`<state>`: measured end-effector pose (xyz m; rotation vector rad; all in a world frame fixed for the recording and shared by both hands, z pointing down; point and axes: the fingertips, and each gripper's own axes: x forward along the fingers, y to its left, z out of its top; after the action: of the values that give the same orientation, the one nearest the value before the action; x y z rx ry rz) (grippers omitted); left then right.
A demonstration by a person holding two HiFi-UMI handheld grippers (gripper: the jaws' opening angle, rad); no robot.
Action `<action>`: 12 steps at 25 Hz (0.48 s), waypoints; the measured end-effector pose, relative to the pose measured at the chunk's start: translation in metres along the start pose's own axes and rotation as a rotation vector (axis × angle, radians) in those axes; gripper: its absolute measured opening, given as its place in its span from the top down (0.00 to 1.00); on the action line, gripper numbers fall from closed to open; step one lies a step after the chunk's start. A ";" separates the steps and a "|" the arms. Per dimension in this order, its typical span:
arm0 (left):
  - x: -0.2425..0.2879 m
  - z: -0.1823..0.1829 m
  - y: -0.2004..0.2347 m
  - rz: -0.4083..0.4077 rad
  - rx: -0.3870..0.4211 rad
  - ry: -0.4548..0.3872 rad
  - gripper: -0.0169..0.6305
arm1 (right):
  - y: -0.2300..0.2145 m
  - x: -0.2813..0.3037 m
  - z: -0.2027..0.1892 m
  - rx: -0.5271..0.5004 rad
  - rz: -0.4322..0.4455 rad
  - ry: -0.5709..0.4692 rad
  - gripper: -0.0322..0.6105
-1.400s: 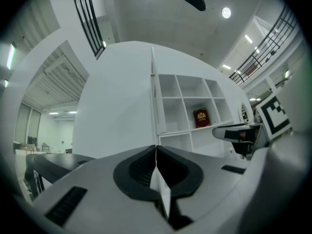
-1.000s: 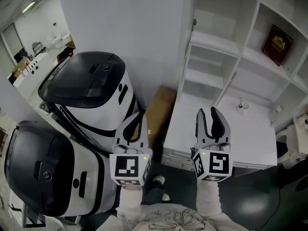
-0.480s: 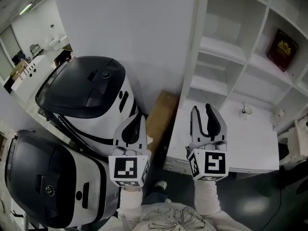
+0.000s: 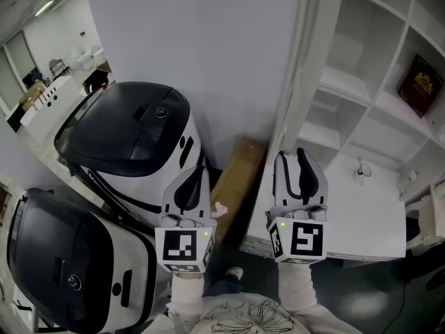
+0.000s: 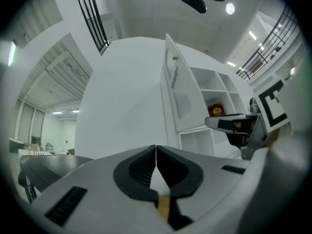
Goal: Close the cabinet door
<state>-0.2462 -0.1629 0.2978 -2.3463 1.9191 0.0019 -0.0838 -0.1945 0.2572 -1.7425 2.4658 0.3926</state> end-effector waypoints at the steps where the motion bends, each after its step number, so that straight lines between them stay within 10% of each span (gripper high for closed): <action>1: 0.001 0.000 0.003 0.003 0.001 0.000 0.97 | 0.001 0.002 0.000 0.000 -0.001 -0.002 0.75; 12: 0.011 -0.011 0.014 -0.004 -0.012 0.013 0.97 | 0.001 0.012 0.000 -0.011 -0.066 -0.023 0.82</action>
<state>-0.2579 -0.1773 0.3069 -2.3640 1.9251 -0.0028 -0.0887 -0.2046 0.2545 -1.8082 2.3880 0.4182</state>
